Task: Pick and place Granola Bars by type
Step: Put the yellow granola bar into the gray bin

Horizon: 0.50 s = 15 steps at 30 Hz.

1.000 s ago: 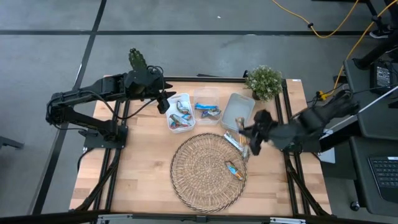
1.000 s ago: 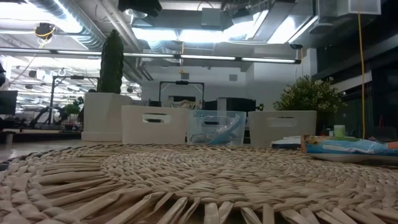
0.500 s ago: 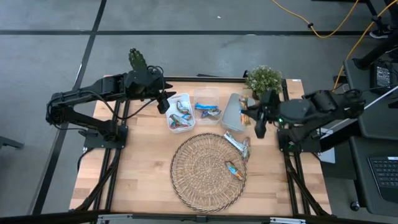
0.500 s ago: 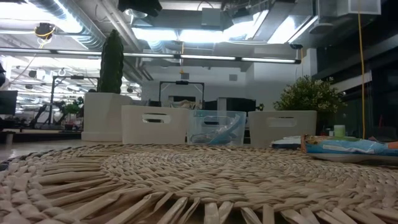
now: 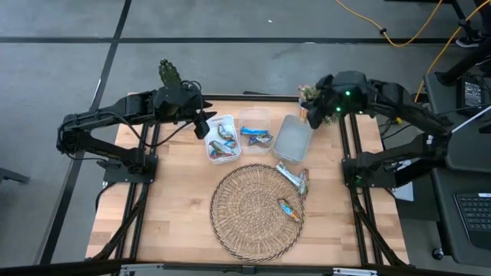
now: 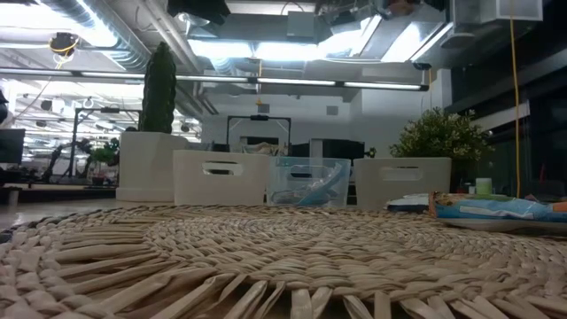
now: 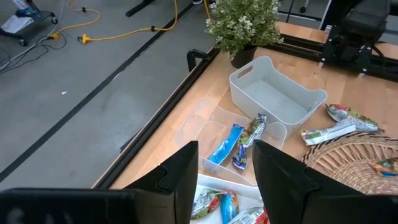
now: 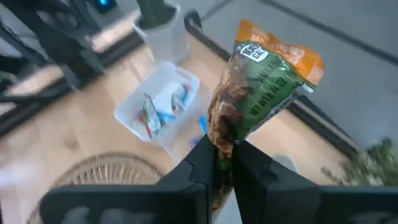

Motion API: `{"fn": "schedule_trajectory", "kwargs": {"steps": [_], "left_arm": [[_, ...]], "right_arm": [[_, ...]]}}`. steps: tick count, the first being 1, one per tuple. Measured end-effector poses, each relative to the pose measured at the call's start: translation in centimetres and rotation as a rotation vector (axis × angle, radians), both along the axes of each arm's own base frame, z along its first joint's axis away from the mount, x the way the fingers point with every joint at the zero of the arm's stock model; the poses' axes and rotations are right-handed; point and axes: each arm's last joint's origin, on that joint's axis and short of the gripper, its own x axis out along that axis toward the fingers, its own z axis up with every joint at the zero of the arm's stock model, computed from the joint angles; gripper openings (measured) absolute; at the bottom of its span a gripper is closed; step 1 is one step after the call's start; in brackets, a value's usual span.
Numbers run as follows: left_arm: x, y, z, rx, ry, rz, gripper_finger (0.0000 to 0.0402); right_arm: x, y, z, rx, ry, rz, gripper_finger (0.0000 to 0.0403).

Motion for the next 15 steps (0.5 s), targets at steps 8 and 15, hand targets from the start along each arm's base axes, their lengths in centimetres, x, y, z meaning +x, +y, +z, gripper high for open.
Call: {"fn": "schedule_trajectory", "kwargs": {"steps": [8,15], "left_arm": [[0.0,0.0,0.0,0.000,0.000,0.000,0.0143],[0.0,0.0,0.0,0.004,0.002,0.008,0.0143]], "right_arm": [[1.0,-1.5,-6.0,0.101,0.251,-0.074,0.0019],[3.1,-2.0,-15.7,0.246,0.314,-0.064,0.0046]]}}
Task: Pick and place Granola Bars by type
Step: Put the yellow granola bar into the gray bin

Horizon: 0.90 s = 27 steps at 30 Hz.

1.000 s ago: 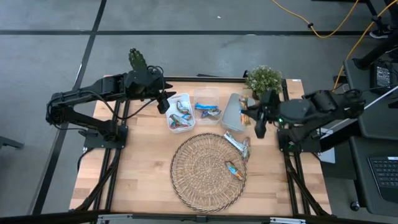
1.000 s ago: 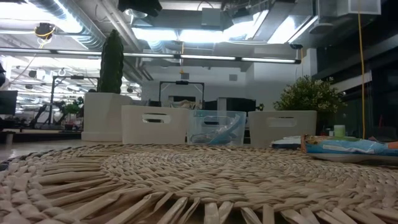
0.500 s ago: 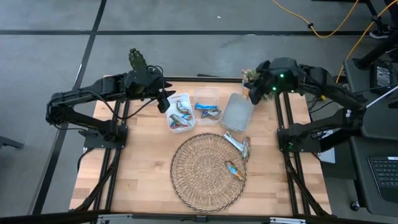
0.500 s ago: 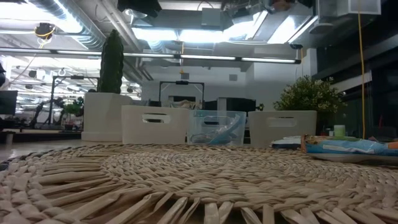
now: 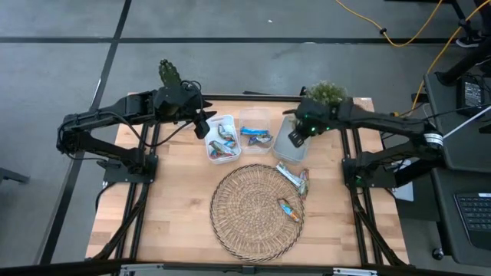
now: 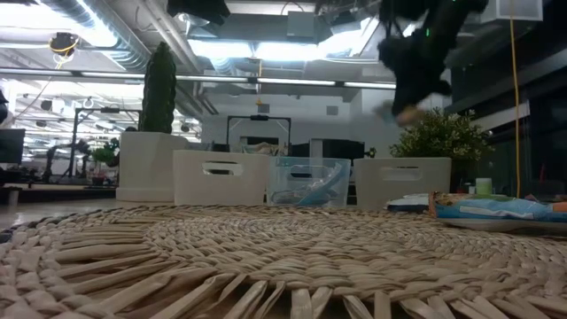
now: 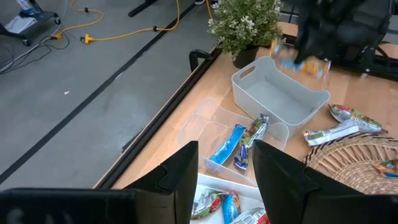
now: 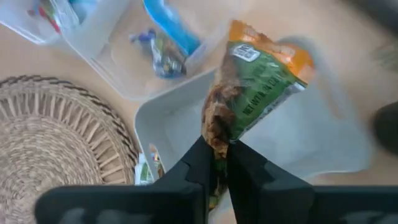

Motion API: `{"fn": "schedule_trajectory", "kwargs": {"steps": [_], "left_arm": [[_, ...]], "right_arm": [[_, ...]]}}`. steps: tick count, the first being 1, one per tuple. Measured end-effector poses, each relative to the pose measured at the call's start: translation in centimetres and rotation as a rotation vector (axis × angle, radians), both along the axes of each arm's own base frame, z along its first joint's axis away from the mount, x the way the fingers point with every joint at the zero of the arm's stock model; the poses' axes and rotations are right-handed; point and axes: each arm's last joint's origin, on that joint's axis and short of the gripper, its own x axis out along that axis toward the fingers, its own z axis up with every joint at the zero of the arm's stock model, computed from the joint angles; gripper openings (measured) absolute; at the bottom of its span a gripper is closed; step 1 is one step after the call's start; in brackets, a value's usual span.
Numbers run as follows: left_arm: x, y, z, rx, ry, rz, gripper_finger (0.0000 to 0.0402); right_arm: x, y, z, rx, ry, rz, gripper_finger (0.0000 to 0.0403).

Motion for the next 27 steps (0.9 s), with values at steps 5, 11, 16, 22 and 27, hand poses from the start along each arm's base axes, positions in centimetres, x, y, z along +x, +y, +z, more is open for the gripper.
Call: {"fn": "schedule_trajectory", "kwargs": {"steps": [5,11,16,22,27], "left_arm": [[0.2,0.0,-0.1,-0.001,0.005,0.001,0.0143],[0.8,0.2,-0.6,-0.007,0.031,0.000,0.0143],[1.8,0.3,-1.4,-0.027,0.068,-0.019,0.0143],[2.0,0.3,-1.6,-0.035,0.074,-0.031,0.0143],[1.7,0.3,-1.3,-0.010,0.077,-0.044,0.0143]], "right_arm": [[0.2,0.0,-3.4,0.048,-0.005,-0.024,0.0047],[0.2,-0.1,-3.8,0.067,-0.013,-0.049,0.0044],[0.7,-0.3,-1.8,0.061,-0.069,-0.037,0.0071],[0.7,1.2,1.0,0.096,-0.030,0.012,0.0108],[0.0,5.1,1.6,0.179,0.091,0.044,0.0116]]}}
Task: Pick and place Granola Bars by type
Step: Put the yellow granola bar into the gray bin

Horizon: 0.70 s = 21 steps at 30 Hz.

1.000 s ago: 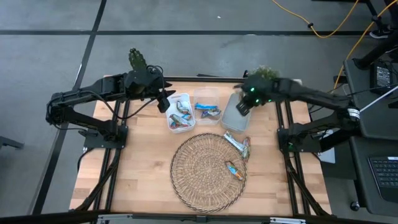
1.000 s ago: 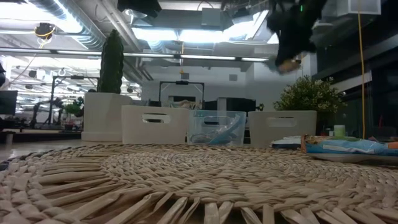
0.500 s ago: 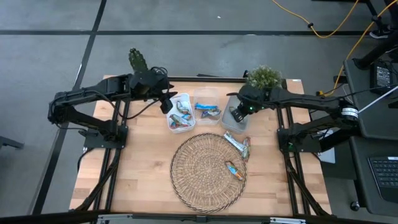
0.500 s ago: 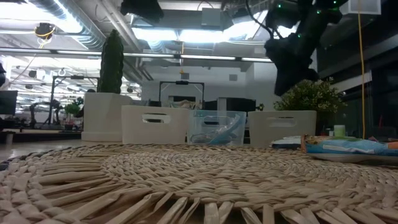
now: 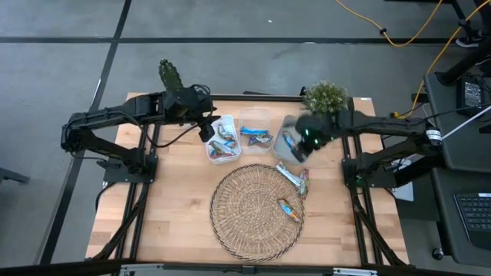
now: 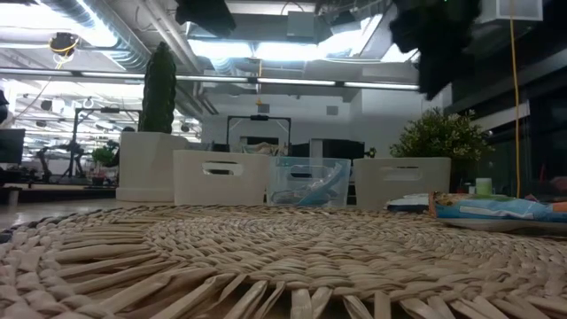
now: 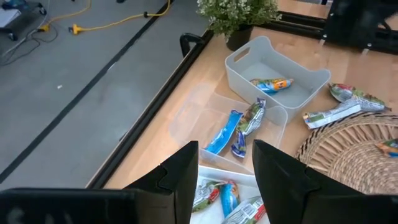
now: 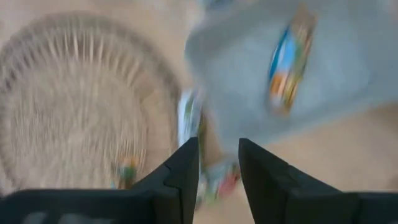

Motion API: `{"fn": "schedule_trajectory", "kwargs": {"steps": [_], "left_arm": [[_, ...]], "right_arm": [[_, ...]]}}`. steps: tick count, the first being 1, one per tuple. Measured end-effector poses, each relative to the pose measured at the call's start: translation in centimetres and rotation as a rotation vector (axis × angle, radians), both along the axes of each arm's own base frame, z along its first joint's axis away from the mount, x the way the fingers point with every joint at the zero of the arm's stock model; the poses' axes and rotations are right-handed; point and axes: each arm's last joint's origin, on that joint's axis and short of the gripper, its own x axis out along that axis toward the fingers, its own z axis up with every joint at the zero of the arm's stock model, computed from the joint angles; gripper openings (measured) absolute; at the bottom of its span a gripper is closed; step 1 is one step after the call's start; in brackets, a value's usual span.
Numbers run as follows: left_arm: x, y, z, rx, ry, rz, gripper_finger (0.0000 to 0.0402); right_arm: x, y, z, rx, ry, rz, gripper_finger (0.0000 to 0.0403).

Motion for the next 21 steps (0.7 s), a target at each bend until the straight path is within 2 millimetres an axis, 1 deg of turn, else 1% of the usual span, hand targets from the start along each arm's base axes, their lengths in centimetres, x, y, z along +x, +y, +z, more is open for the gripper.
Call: {"fn": "schedule_trajectory", "kwargs": {"steps": [4,6,8,12,15,19,21], "left_arm": [[-0.1,0.0,0.1,0.013,0.007,-0.010,0.0143],[-0.1,0.0,0.1,0.019,0.009,-0.018,0.0143],[-0.1,0.0,0.1,0.020,0.012,-0.022,0.0143],[-0.2,0.0,0.1,0.037,0.025,-0.037,0.0143],[-0.2,-0.1,0.1,0.050,0.033,-0.049,0.0143],[-0.2,-0.1,0.1,0.067,0.044,-0.064,0.0143],[-0.2,-0.1,0.0,0.067,0.045,-0.065,0.0143]], "right_arm": [[-0.9,4.2,-0.3,0.063,0.072,-0.042,0.0112],[-1.2,6.0,-0.5,0.094,0.094,-0.080,0.0110],[-1.5,7.4,-0.5,0.105,0.096,-0.132,0.0109],[-1.8,9.2,-0.5,0.120,0.076,-0.212,0.0109],[-1.6,10.4,-0.3,0.150,0.016,-0.175,0.0118],[-0.8,12.1,0.0,0.194,-0.096,-0.116,0.0153],[-0.4,12.9,-0.4,0.193,-0.105,-0.127,0.0177]]}}
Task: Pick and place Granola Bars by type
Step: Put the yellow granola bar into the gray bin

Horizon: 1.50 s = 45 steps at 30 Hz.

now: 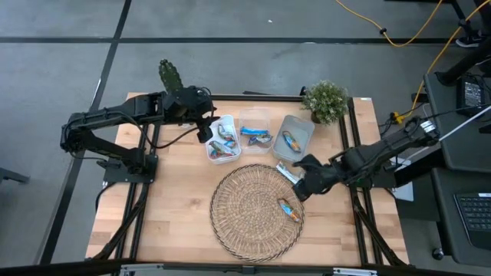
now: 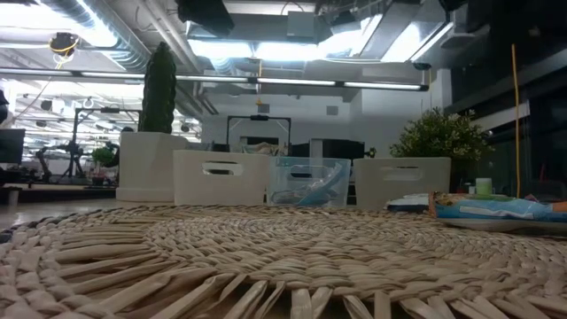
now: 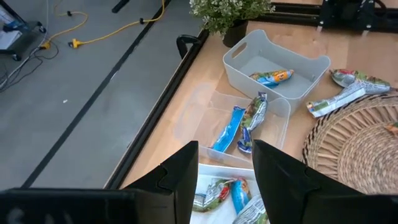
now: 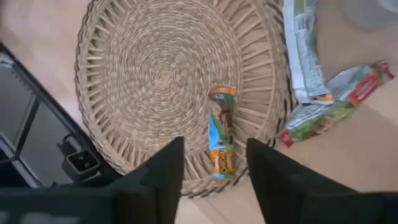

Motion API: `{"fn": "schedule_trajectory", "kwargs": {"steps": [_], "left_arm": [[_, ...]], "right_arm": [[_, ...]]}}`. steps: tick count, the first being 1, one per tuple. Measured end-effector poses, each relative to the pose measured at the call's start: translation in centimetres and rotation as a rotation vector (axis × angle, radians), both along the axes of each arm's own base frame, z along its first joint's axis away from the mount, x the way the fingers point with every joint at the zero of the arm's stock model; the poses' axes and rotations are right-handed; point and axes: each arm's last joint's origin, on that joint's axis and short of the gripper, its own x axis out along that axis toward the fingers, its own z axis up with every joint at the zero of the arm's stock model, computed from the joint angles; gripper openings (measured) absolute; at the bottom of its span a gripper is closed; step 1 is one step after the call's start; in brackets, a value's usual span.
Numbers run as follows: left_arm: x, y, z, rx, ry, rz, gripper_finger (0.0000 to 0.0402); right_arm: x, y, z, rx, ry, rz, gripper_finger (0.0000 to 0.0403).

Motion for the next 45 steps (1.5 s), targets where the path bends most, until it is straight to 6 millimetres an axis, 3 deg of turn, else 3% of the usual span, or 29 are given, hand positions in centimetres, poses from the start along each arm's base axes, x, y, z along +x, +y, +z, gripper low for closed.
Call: {"fn": "schedule_trajectory", "kwargs": {"steps": [6,12,19,25,30,35,43,45], "left_arm": [[-0.1,-0.1,-0.2,-0.021,0.019,-0.022,0.0143],[-0.2,-0.1,-0.3,-0.033,0.034,-0.032,0.0143],[-0.2,-0.3,-0.4,-0.076,0.034,-0.085,0.0143],[-0.4,-0.5,-0.7,-0.100,0.069,-0.102,0.0143],[-0.4,-0.5,-0.8,-0.118,0.076,-0.120,0.0143],[-0.4,-0.6,-0.8,-0.120,0.075,-0.122,0.0143],[-0.4,-0.5,-0.8,-0.126,0.071,-0.116,0.0143],[-0.4,-0.5,-0.8,-0.126,0.071,-0.116,0.0143]], "right_arm": [[2.3,2.8,-3.7,0.005,0.124,0.106,0.0249],[4.5,3.9,-7.9,-0.016,0.259,0.158,0.0294],[6.7,5.1,-11.6,-0.024,0.269,0.202,0.0303],[7.4,5.3,-14.7,-0.056,0.351,0.185,0.0297],[7.6,5.4,-15.7,-0.059,0.378,0.184,0.0265],[7.5,5.4,-15.5,-0.052,0.379,0.192,0.0196],[7.2,5.3,-13.6,-0.023,0.325,0.235,0.0048],[6.9,5.1,-12.7,-0.024,0.318,0.246,0.0037]]}}
